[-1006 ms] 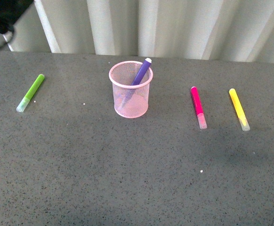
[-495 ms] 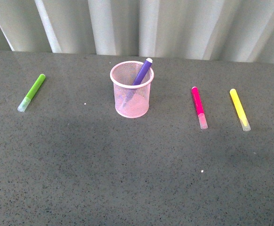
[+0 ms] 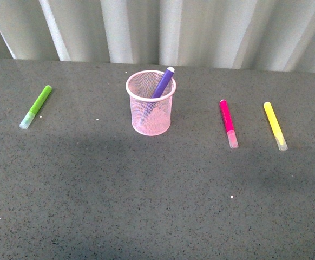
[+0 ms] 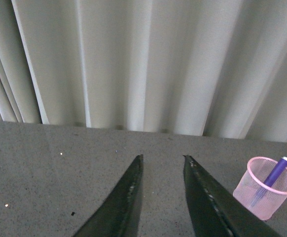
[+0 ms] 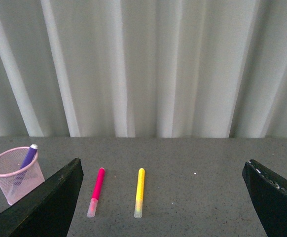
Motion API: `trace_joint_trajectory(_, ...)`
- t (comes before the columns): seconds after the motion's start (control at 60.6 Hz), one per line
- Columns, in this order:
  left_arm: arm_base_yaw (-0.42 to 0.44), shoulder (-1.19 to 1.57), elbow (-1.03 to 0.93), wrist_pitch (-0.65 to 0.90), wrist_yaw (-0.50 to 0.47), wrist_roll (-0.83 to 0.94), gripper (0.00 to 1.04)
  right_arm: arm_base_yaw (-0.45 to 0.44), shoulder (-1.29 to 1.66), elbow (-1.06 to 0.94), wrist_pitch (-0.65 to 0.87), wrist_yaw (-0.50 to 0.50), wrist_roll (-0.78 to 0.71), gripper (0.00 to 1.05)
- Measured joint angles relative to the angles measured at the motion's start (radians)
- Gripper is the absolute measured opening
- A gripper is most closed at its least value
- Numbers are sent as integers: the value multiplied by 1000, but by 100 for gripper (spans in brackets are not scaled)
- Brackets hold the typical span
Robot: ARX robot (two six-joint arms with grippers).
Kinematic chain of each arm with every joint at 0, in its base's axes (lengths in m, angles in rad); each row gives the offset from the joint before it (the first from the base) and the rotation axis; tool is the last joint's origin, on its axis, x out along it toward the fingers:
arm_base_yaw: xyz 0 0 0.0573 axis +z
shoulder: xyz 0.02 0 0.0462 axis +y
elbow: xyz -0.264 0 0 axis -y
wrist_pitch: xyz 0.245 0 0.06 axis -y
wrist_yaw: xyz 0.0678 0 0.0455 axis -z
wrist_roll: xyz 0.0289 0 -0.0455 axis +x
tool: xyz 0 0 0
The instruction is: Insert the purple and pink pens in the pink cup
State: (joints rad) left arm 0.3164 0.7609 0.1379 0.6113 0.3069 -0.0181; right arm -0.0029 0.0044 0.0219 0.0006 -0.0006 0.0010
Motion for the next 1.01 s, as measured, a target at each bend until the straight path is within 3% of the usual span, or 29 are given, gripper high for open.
trace_joint_trajectory(0.082,-58,-80,-35,-43,-58,2,4,0,0,0,0,0,0,98)
trace_joint_trajectory(0.478,-197,-302,-100,-196,-193,10,4,0,0,0,0,0,0,98)
trace_joint_trajectory(0.544,-260,-324,-126,-179,-280,11,4,0,0,0,0,0,0,98)
trace_joint_trajectory(0.627,-304,-354,-129,-206,-304,11,4,0,0,0,0,0,0,98)
trace_joint_trajectory(1.006,-315,-502,-129,-349,-305,11,4,0,0,0,0,0,0,98)
